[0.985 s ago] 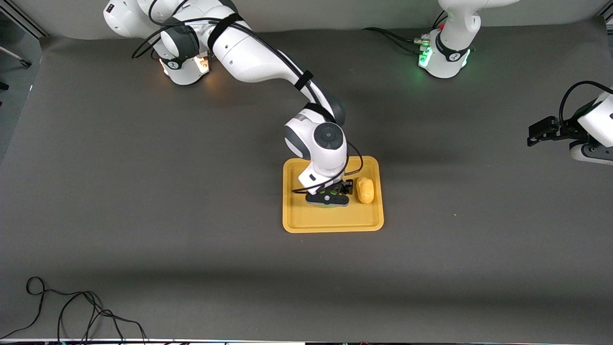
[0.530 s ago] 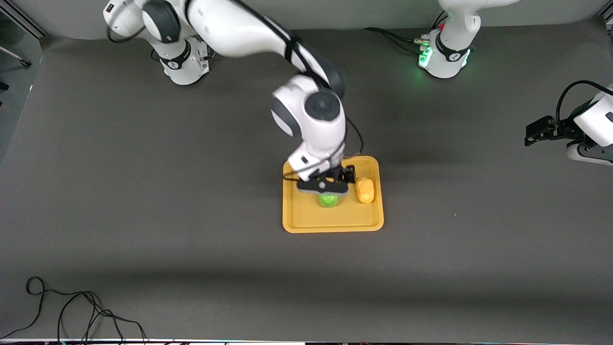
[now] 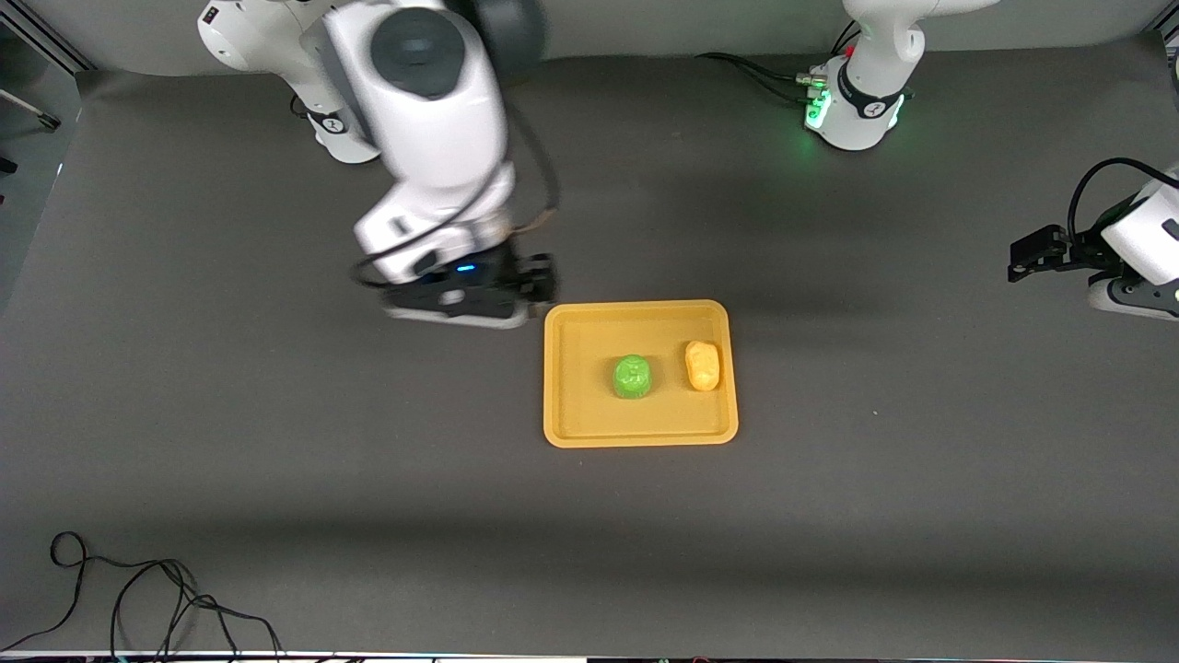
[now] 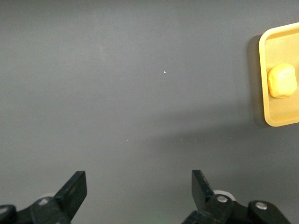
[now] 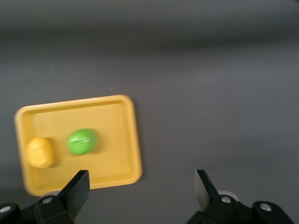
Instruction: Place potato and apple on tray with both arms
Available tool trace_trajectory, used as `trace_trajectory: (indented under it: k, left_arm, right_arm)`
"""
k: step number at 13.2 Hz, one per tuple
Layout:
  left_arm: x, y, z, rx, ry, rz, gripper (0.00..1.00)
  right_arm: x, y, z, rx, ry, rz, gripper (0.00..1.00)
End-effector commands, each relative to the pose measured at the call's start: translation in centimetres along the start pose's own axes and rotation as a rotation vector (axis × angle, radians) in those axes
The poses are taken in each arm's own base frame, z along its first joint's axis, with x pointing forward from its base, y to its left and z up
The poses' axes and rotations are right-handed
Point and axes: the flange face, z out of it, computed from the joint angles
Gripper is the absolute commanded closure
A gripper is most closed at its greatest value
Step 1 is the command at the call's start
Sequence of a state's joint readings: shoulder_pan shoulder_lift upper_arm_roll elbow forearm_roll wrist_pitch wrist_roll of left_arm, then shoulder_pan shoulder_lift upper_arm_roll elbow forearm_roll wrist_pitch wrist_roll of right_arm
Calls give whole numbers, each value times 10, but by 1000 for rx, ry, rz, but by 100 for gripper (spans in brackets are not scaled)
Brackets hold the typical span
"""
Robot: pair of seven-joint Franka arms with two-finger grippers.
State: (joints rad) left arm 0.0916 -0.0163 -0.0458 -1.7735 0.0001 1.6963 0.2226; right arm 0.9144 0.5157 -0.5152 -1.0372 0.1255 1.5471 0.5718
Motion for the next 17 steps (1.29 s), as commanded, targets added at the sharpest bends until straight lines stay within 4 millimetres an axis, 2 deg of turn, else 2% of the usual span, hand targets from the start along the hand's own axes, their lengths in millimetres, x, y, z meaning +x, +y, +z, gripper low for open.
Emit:
trace_trajectory:
  k: [1,4,9,11,13,17]
  left_arm:
    - [-1,-3,-1,15,1,3,0]
    - [1,-3,-2,18,11,2,0]
    - [0,-3,-1,17,7,2,0]
    - [1,-3,0,18,10,3,0]
    - [1,-3,0,18,10,2,0]
    - [1,0,1,17,7,8,0]
  right_arm:
    - [15,104,-12,39,-64,-16,0]
    - [27,207,-13,91,-102,-12,0]
    - [17,335,-8,86,-90,-6,0]
    - [20,376,-6,87,-83,-32,0]
    - [21,400,-4,88,-83,-35,0]
    - [20,403,-2,97,-104,-49,0]
